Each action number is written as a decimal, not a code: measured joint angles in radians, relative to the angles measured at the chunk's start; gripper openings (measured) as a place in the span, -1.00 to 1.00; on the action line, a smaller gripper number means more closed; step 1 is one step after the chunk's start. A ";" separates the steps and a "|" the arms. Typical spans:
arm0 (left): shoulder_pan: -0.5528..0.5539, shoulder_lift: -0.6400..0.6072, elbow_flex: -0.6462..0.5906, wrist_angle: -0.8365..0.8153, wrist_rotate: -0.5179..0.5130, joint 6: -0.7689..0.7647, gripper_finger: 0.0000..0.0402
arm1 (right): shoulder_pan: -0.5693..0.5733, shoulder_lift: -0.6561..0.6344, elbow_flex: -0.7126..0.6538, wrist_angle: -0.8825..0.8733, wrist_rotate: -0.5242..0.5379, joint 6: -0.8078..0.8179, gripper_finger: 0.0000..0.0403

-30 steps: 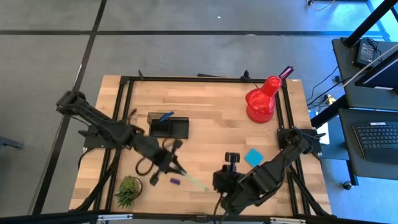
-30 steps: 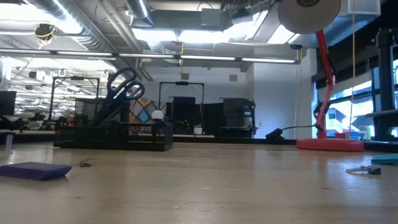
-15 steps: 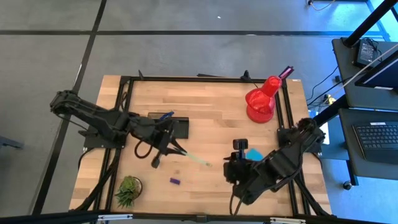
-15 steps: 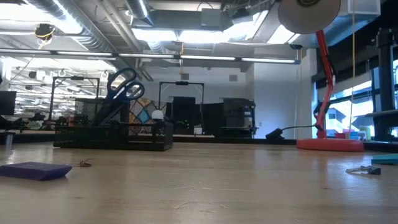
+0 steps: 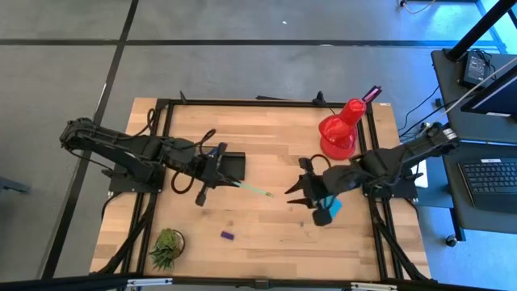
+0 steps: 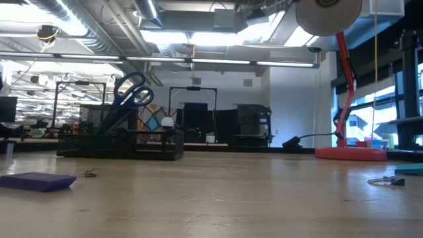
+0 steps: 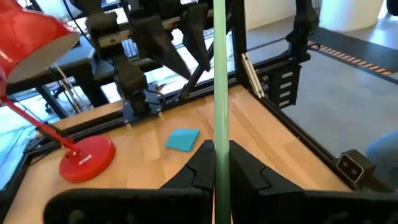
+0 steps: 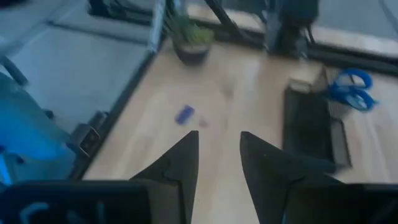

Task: Pick and place office supplies into organizer
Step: Put the blue pencil into the black desk organizer

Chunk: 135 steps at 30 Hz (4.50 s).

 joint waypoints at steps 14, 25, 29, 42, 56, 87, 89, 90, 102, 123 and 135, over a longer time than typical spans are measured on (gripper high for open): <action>0.090 -0.067 -0.172 0.271 -0.001 -0.067 -0.93 | 0.021 -0.173 -0.362 0.334 -0.032 -0.018 -0.40; 0.158 -0.148 -0.525 0.694 -0.008 -0.160 -0.93 | 0.019 -0.164 -0.363 0.427 -0.030 -0.187 -0.40; 0.158 -0.148 -0.655 0.912 0.000 -0.167 -0.93 | 0.019 -0.164 -0.363 0.431 -0.031 -0.198 -0.40; 0.196 -0.148 -0.753 1.096 -0.012 -0.160 -0.93 | -0.069 -0.075 -0.363 0.609 0.017 -0.283 -0.40; 0.195 -0.148 -0.753 1.104 0.000 -0.126 -0.93 | -0.197 0.158 -0.363 1.322 -0.200 -0.498 -0.40; 0.194 -0.148 -0.752 1.074 -0.006 -0.064 -0.92 | -0.366 0.441 -0.121 1.475 -0.228 -0.486 -0.40; 0.194 -0.148 -0.752 1.072 -0.006 -0.062 -0.92 | -0.367 0.440 -0.120 1.480 -0.261 -0.486 -0.40; 0.194 -0.148 -0.752 1.072 -0.006 -0.061 -0.92 | -0.367 0.440 -0.120 1.479 -0.275 -0.485 -0.40; 0.195 -0.148 -0.752 1.040 -0.024 -0.007 -0.92 | -0.366 0.440 -0.120 1.455 -0.321 -0.466 -0.85; 0.195 -0.149 -0.752 1.025 -0.035 0.013 -0.38 | -0.377 0.440 -0.120 1.444 -0.315 -0.489 -0.87; 0.195 -0.349 -0.752 0.805 -0.131 0.094 -0.17 | -0.439 0.440 -0.120 1.408 -0.319 -0.410 -0.87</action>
